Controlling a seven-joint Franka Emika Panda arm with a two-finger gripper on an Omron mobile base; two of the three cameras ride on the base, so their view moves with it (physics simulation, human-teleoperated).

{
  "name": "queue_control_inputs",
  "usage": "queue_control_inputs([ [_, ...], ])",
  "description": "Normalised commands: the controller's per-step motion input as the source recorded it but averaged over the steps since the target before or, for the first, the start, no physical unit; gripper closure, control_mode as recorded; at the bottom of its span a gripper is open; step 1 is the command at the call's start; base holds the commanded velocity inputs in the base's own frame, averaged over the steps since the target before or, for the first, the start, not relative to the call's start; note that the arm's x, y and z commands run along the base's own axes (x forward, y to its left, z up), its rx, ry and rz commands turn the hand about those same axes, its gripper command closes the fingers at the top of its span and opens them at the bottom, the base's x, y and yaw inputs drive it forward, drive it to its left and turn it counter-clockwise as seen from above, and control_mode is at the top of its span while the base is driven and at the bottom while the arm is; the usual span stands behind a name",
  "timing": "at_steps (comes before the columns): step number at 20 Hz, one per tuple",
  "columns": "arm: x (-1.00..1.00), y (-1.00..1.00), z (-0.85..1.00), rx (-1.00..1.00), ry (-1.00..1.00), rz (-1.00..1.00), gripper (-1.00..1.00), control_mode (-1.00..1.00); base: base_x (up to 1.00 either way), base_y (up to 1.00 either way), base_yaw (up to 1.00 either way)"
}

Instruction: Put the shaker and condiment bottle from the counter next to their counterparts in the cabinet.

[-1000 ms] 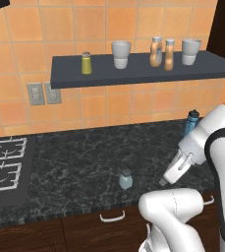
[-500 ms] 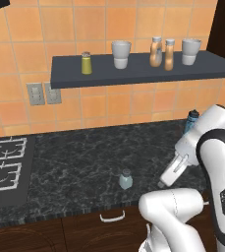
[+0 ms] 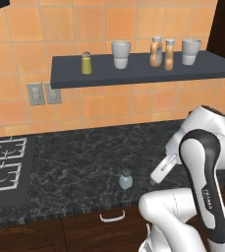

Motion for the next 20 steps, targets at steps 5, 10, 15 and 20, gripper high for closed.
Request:
queue_control_inputs([
  [5,0.12,0.07,-0.2,0.0,0.0,-0.08,-1.0,-1.0,0.0,0.0,0.0],
  [10,0.0,0.0,-0.14,-0.08,0.0,0.0,-1.0,-1.0,0.0,0.0,0.0],
  [15,0.18,0.0,-0.29,-0.15,0.0,0.0,-1.0,-1.0,0.0,0.0,0.0],
  [20,0.34,0.0,-0.18,-0.04,0.0,-0.06,-1.0,-1.0,0.0,0.0,0.0],
])
